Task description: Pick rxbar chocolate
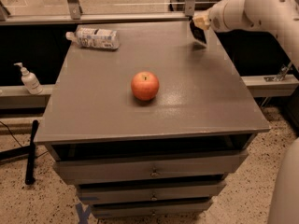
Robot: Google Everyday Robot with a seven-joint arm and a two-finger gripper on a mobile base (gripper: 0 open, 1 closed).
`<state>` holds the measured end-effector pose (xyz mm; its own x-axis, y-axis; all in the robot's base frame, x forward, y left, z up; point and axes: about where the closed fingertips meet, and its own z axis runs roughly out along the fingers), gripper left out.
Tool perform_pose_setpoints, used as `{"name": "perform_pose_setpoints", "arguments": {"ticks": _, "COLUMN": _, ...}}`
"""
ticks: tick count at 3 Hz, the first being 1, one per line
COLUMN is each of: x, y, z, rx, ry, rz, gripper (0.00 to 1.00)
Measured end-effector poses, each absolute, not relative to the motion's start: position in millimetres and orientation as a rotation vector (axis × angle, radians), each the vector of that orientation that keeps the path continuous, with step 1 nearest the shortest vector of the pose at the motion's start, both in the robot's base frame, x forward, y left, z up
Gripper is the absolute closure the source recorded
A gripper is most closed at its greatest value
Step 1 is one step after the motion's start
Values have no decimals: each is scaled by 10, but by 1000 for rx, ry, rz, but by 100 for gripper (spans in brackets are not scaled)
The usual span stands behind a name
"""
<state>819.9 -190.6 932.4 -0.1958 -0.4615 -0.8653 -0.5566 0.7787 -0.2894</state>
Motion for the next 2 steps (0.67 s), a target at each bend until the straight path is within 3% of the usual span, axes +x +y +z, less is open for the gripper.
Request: {"name": "perform_pose_setpoints", "arguments": {"ticks": 2, "x": 7919, "y": -1654, "z": 10434, "rx": -877, "ry": 1577, "rz": 111, "gripper": 100}}
